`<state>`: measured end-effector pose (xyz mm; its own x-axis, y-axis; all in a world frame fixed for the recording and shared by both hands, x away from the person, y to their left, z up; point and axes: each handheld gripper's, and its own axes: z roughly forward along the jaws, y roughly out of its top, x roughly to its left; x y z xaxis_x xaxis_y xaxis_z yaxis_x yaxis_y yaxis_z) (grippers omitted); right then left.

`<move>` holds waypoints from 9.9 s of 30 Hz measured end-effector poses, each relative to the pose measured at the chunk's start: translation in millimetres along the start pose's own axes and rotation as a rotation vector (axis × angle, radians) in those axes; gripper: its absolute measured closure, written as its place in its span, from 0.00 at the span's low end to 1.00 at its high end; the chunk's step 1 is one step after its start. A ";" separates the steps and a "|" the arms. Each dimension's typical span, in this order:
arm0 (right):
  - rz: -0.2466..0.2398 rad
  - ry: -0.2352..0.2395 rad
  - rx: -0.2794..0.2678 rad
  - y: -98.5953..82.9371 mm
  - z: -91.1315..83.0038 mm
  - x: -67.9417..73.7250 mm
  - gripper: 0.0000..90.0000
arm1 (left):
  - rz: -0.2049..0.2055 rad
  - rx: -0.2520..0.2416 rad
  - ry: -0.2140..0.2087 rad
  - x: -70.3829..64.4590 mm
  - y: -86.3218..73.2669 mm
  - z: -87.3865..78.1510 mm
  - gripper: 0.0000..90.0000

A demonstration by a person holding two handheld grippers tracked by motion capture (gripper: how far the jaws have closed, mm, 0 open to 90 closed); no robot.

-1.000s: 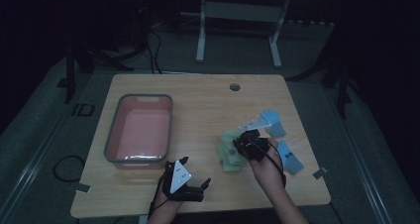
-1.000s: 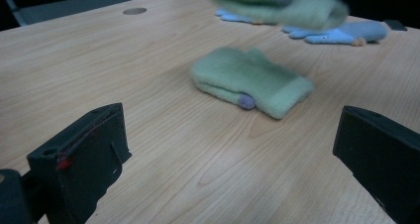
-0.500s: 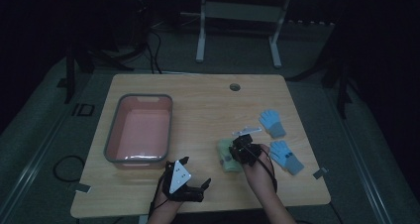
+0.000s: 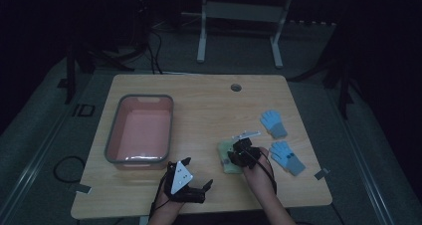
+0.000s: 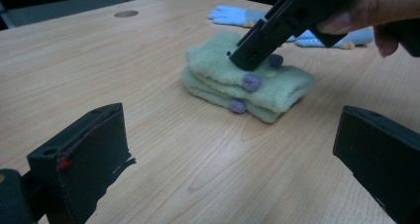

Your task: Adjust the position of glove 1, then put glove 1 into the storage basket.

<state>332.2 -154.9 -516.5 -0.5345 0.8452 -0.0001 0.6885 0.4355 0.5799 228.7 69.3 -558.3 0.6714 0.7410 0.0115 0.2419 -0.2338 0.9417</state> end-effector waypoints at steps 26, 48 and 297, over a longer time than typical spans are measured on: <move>-0.191 0.361 -0.223 5.5 -20.5 -88.1 0.55 | 0.112 0.082 -0.175 -21.2 23.3 26.2 0.13; -0.183 0.501 -0.079 14.3 46.2 -87.4 0.44 | 0.401 0.261 -0.243 -27.4 30.7 110.9 0.45; -0.074 0.025 -0.093 -0.8 32.4 -231.8 0.78 | 0.188 0.395 -0.153 17.8 14.6 19.8 0.29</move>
<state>471.4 -341.1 -543.3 -0.5954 0.8030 -0.0263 0.5985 0.4652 0.6522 258.0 66.6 -551.0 0.8177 0.5683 0.0916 0.3345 -0.5987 0.7278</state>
